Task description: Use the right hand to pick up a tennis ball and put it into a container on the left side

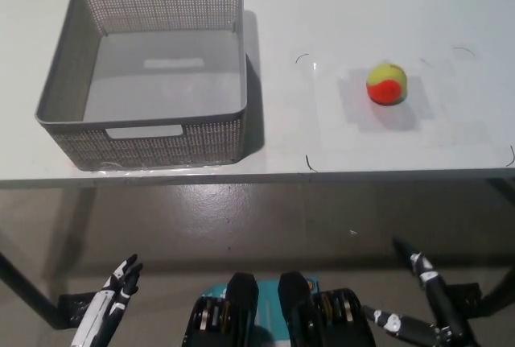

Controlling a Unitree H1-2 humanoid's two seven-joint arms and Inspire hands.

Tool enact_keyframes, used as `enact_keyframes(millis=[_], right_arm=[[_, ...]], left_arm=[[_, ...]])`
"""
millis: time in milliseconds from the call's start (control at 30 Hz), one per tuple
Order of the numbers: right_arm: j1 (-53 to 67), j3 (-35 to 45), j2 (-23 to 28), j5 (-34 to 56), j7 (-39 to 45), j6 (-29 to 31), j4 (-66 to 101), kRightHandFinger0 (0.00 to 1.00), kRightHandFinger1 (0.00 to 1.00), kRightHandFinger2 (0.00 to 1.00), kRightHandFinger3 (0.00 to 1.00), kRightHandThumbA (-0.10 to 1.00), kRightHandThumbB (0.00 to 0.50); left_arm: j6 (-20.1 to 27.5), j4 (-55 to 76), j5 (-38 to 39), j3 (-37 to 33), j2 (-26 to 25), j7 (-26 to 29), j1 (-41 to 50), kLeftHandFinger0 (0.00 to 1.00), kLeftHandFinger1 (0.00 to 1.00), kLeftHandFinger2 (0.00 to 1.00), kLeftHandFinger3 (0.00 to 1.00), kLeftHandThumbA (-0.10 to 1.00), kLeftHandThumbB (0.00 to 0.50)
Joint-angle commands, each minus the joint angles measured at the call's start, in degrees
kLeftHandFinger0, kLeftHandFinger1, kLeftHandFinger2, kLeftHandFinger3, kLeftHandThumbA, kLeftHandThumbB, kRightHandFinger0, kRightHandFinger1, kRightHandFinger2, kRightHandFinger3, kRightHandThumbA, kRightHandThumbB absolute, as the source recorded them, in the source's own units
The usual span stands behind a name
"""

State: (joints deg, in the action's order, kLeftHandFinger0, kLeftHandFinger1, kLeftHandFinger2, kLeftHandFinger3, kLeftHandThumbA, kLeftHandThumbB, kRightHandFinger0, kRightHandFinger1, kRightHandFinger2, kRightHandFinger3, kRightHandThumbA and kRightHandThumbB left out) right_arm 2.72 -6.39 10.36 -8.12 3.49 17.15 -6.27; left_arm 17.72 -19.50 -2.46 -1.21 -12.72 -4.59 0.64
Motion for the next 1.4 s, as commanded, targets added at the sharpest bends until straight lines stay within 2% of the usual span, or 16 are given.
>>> enact_keyframes(millis=[0,33,100,133,333,467,500,700,733,900,1000,1100,1200,1233,1333,1367], right_arm=[[0.6,2.4,0.7,-1.9,-1.6,0.1,10.7,1.0,1.0,1.0,1.0,1.0,0.286],[0.6,2.7,0.7,-1.2,-1.3,0.0,12.3,1.0,1.0,1.0,1.0,1.0,0.274],[0.7,3.6,0.5,-1.8,-1.5,-1.0,15.6,1.0,1.0,1.0,1.0,1.0,0.292],[0.5,4.6,0.3,-2.4,-1.8,-2.1,19.3,1.0,1.0,1.0,1.0,1.0,0.323],[-2.4,7.4,0.3,-7.5,-1.5,-9.7,29.0,1.0,1.0,1.0,1.0,1.0,0.378],[-10.5,8.8,3.7,-13.0,2.3,-20.2,32.9,1.0,1.0,1.0,1.0,1.0,0.408],[-12.3,8.8,4.4,-13.3,2.9,-21.7,32.7,1.0,1.0,1.0,1.0,1.0,0.402],[-27.2,6.7,9.9,-16.4,7.3,-30.0,25.8,1.0,1.0,1.0,1.0,1.0,0.436],[-28.8,6.3,10.5,-16.6,7.6,-30.2,24.6,1.0,1.0,1.0,1.0,1.0,0.429],[-38.1,4.0,11.9,-17.0,7.6,-30.5,15.7,1.0,1.0,1.0,1.0,1.0,0.465],[-43.9,1.7,12.6,-17.7,9.4,-33.1,10.4,1.0,1.0,1.0,1.0,1.0,0.458],[-48.8,-0.5,13.0,-18.6,9.9,-33.5,4.5,1.0,1.0,1.0,1.0,1.0,0.448],[-53.0,-2.5,13.0,-19.1,9.7,-32.9,-2.3,1.0,1.0,1.0,1.0,1.0,0.472],[-55.6,-3.8,13.0,-19.4,10.2,-32.6,-6.7,1.0,1.0,1.0,1.0,1.0,0.499],[-58.7,-5.3,12.8,-19.2,10.6,-32.0,-12.6,1.0,1.0,1.0,1.0,1.0,0.497],[-59.3,-5.6,12.7,-18.9,10.9,-32.2,-13.7,1.0,1.0,1.0,1.0,1.0,0.476]], left_arm=[[3.6,0.1,0.1,0.0,-0.8,-0.7,-0.8,1.0,1.0,1.0,1.0,0.96,0.296],[3.7,0.0,0.1,0.1,-0.7,-0.8,-0.9,1.0,1.0,1.0,1.0,0.96,0.297],[3.8,-0.1,0.2,0.1,-0.7,-0.8,-0.9,1.0,1.0,1.0,1.0,0.95,0.299],[3.9,-0.2,0.2,0.1,-0.7,-0.9,-0.9,1.0,1.0,1.0,1.0,0.95,0.298],[4.1,-0.2,0.5,0.2,-0.6,-1.2,-0.6,1.0,1.0,1.0,1.0,0.94,0.296],[3.8,-0.4,0.0,0.1,-0.4,-0.8,-0.6,1.0,1.0,1.0,1.0,0.96,0.306],[3.8,-0.4,0.0,0.1,-0.4,-0.8,-0.6,1.0,1.0,1.0,1.0,0.96,0.306],[4.7,-0.8,0.2,0.0,-0.5,-1.2,-0.6,1.0,1.0,1.0,1.0,0.96,0.292],[4.7,-0.8,0.3,0.0,-0.5,-1.3,-0.5,1.0,1.0,1.0,1.0,0.96,0.292],[4.5,-0.6,-0.1,0.0,-0.3,-1.0,-0.2,1.0,1.0,1.0,1.0,0.96,0.303],[4.2,-0.7,-0.7,0.0,-0.3,-0.7,-0.2,1.0,1.0,1.0,1.0,0.97,0.311],[5.4,-1.1,-0.6,0.0,-0.3,-0.8,-0.5,1.0,1.0,1.0,1.0,0.97,0.295],[5.2,-1.0,-0.2,-0.1,-0.5,-1.3,-0.6,1.0,1.0,1.0,1.0,0.96,0.29],[5.2,-0.9,-0.2,0.0,-0.5,-1.4,-0.6,1.0,1.0,1.0,1.0,0.96,0.292],[5.4,-1.1,-0.9,0.0,-0.5,-1.0,-0.7,1.0,1.0,1.0,1.0,0.97,0.295],[5.4,-1.1,-0.8,0.0,-0.5,-1.1,-0.7,1.0,1.0,1.0,1.0,0.97,0.296]])
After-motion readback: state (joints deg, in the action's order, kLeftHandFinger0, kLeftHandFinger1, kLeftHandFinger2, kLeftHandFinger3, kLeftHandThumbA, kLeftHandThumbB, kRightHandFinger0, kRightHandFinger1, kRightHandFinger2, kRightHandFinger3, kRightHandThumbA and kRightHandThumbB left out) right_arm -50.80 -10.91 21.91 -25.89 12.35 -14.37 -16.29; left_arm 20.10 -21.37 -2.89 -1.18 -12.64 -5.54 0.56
